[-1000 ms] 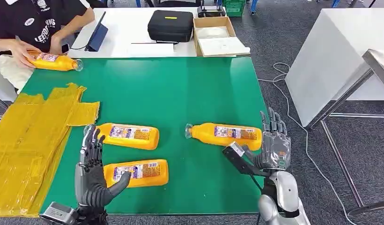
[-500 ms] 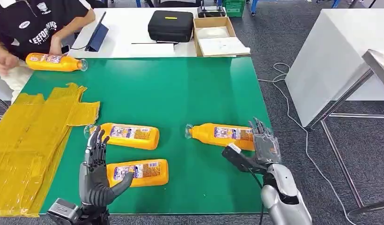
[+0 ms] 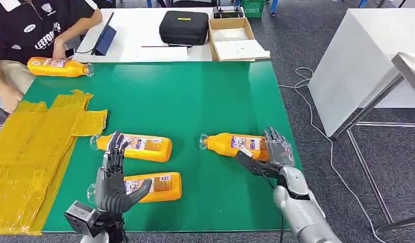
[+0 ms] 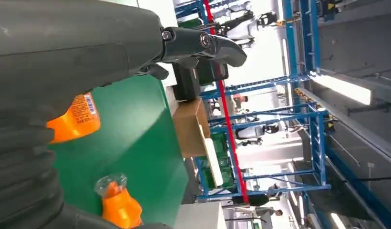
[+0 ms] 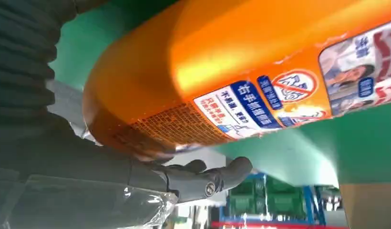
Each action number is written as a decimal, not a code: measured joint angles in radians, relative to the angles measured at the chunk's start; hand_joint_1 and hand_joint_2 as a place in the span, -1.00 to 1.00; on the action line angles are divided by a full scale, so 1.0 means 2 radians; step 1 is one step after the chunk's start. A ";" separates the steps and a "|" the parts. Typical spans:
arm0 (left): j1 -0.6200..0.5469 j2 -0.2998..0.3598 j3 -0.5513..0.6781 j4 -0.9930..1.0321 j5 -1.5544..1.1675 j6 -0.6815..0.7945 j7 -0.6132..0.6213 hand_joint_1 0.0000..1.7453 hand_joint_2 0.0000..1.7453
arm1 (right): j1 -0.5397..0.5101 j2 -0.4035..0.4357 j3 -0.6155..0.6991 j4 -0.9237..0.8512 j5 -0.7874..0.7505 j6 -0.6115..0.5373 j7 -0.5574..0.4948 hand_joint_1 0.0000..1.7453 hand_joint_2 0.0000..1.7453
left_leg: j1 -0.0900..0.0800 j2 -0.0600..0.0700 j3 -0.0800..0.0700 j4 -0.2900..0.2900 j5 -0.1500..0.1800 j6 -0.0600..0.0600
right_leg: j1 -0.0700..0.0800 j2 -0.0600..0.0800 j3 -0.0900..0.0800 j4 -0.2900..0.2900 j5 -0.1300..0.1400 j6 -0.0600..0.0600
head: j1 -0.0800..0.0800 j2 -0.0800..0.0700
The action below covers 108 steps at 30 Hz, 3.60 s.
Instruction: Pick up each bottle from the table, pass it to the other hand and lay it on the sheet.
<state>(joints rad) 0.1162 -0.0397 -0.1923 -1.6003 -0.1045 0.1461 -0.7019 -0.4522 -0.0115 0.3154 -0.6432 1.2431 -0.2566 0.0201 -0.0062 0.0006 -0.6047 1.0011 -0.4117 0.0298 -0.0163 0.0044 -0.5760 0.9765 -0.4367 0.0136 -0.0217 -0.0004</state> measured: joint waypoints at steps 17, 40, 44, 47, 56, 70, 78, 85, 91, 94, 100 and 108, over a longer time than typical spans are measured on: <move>-0.002 -0.005 0.001 0.018 -0.007 0.002 0.000 -1.00 1.00 | -0.014 0.018 0.032 0.017 0.097 -0.095 0.105 -1.00 1.00 | 0.000 0.000 0.000 0.000 0.000 0.000 | 0.000 0.000 0.000 0.000 0.000 0.000 | 0.000 0.000; -0.019 -0.008 0.002 0.042 -0.010 -0.011 0.000 -1.00 1.00 | -0.051 0.020 -0.005 0.047 0.022 0.060 0.004 -1.00 1.00 | 0.000 0.000 0.000 0.000 0.000 0.000 | 0.000 0.000 0.000 0.000 0.000 0.000 | 0.000 0.000; -0.022 -0.008 0.002 0.043 -0.010 -0.012 0.000 -1.00 1.00 | -0.054 0.020 -0.006 0.052 0.022 0.061 0.002 -1.00 1.00 | 0.000 0.000 0.000 0.000 0.000 0.000 | 0.000 0.000 0.000 0.000 0.000 0.000 | 0.000 0.000; -0.024 -0.008 0.002 0.047 -0.008 -0.016 0.000 -1.00 1.00 | -0.062 0.020 -0.006 0.056 0.017 0.078 -0.002 -1.00 1.00 | 0.000 0.000 0.000 0.000 0.000 0.000 | 0.000 0.000 0.000 0.000 0.000 0.000 | 0.000 0.000; -0.040 -0.011 -0.001 0.069 -0.006 -0.020 0.000 -1.00 1.00 | -0.091 0.020 -0.006 0.075 0.013 0.109 -0.003 -1.00 1.00 | 0.000 0.000 0.000 0.000 0.001 0.000 | 0.000 0.000 0.000 0.000 0.000 0.000 | 0.000 0.000; -0.071 -0.025 -0.009 0.104 -0.008 -0.026 0.000 -1.00 1.00 | -0.127 0.019 -0.022 0.118 -0.027 0.186 0.020 0.92 1.00 | 0.000 0.000 0.001 0.000 0.001 0.000 | 0.000 0.000 0.001 0.000 0.000 0.000 | 0.000 0.000; -0.076 -0.025 -0.012 0.111 -0.002 -0.022 0.000 -1.00 1.00 | -0.135 0.021 -0.022 0.131 -0.030 0.186 0.023 0.92 1.00 | 0.000 0.000 0.001 0.000 0.001 0.001 | 0.000 0.000 0.001 0.000 0.000 0.000 | 0.000 0.000; -0.077 -0.025 -0.013 0.112 0.006 -0.015 0.000 -1.00 1.00 | -0.135 0.020 -0.022 0.133 -0.031 0.176 0.026 1.00 1.00 | 0.000 0.000 0.001 0.000 0.001 0.001 | 0.000 0.000 0.001 0.000 0.000 0.000 | 0.000 0.000; -0.076 -0.021 -0.015 0.112 0.017 -0.001 0.000 -1.00 1.00 | -0.125 0.023 -0.029 0.131 -0.055 0.110 0.011 1.00 1.00 | 0.000 0.000 0.001 0.000 0.001 0.001 | 0.000 0.000 0.001 0.000 0.000 0.000 | 0.000 0.000; -0.075 -0.020 -0.016 0.112 0.018 0.003 0.000 -1.00 1.00 | -0.114 0.026 -0.038 0.125 -0.068 0.076 0.003 1.00 1.00 | 0.000 0.000 0.000 0.000 0.001 0.001 | 0.000 0.000 0.001 0.000 0.000 0.000 | 0.000 0.000; -0.057 -0.017 -0.015 0.098 0.012 0.021 0.000 -1.00 1.00 | -0.072 0.039 -0.065 0.066 -0.145 -0.045 -0.077 1.00 1.00 | 0.000 0.000 0.000 0.000 0.001 0.001 | 0.000 0.000 0.001 0.000 0.000 0.000 | 0.000 0.000; -0.019 -0.018 -0.013 0.057 -0.039 0.012 0.001 -1.00 1.00 | 0.084 0.073 -0.067 -0.193 -0.398 -0.194 -0.258 1.00 1.00 | 0.000 -0.002 -0.002 0.000 0.000 0.000 | 0.000 -0.002 -0.001 0.000 -0.001 0.000 | 0.000 0.000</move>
<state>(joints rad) 0.0784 -0.0763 -0.2186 -1.4866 -0.1815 0.1710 -0.7004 -0.2837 0.1355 0.1809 -1.0291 0.4480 -0.6436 -0.4950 -0.0065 -0.0035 -0.6087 1.0010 -0.4123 0.0298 -0.0163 0.0013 -0.5788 0.9766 -0.4381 0.0135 -0.0221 -0.0004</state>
